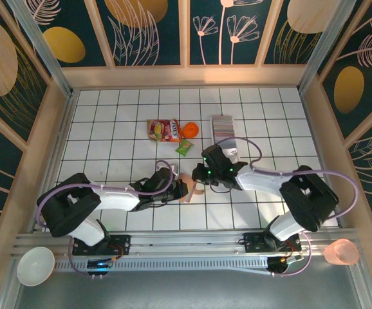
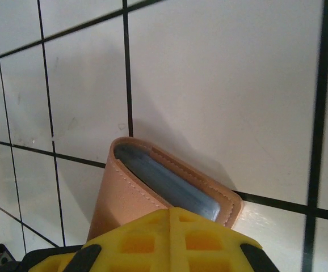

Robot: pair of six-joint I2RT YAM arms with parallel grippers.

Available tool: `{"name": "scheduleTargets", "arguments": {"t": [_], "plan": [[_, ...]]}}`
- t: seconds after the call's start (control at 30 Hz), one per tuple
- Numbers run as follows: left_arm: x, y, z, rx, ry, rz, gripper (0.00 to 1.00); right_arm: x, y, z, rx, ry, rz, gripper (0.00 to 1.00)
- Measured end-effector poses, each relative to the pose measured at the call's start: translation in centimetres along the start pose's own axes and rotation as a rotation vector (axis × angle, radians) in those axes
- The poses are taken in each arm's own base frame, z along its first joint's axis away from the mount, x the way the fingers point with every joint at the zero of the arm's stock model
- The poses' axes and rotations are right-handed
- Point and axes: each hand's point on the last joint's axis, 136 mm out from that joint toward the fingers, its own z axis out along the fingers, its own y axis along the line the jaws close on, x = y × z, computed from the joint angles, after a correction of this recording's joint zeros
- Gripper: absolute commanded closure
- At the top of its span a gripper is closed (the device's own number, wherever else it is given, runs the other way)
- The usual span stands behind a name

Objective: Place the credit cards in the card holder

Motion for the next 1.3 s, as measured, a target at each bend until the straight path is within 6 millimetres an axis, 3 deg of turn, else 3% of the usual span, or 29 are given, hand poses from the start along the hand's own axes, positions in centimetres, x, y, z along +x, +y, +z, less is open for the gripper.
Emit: {"name": "scheduleTargets", "arguments": {"t": [0.3,0.53,0.7,0.87,0.97,1.2,1.3], "plan": [[0.0,-0.3,0.0,0.015,-0.001,-0.003,1.0,0.2,1.6,0.4,-0.062,0.003,-0.014,1.0],[-0.1,-0.6,-0.1,0.028,-0.003,-0.009,1.0,0.8,0.4,2.0,-0.03,0.03,0.001,1.0],[-0.8,-1.7,-1.1,0.054,-0.029,-0.004,1.0,0.7,0.3,2.1,-0.028,0.027,0.001,1.0],[-2.2,-2.0,-3.3,0.038,-0.111,0.014,1.0,0.7,0.3,2.1,-0.027,0.027,0.0,1.0],[-2.6,-1.3,-3.9,0.004,-0.141,0.028,1.0,0.7,0.3,2.1,-0.027,0.026,-0.003,1.0],[-0.9,2.1,-2.6,-0.104,-0.08,0.035,1.0,0.7,0.3,2.1,-0.026,0.023,-0.004,1.0],[-0.7,2.4,-2.6,-0.111,-0.077,0.035,1.0,0.6,0.3,2.1,-0.024,0.02,-0.006,1.0]]}}
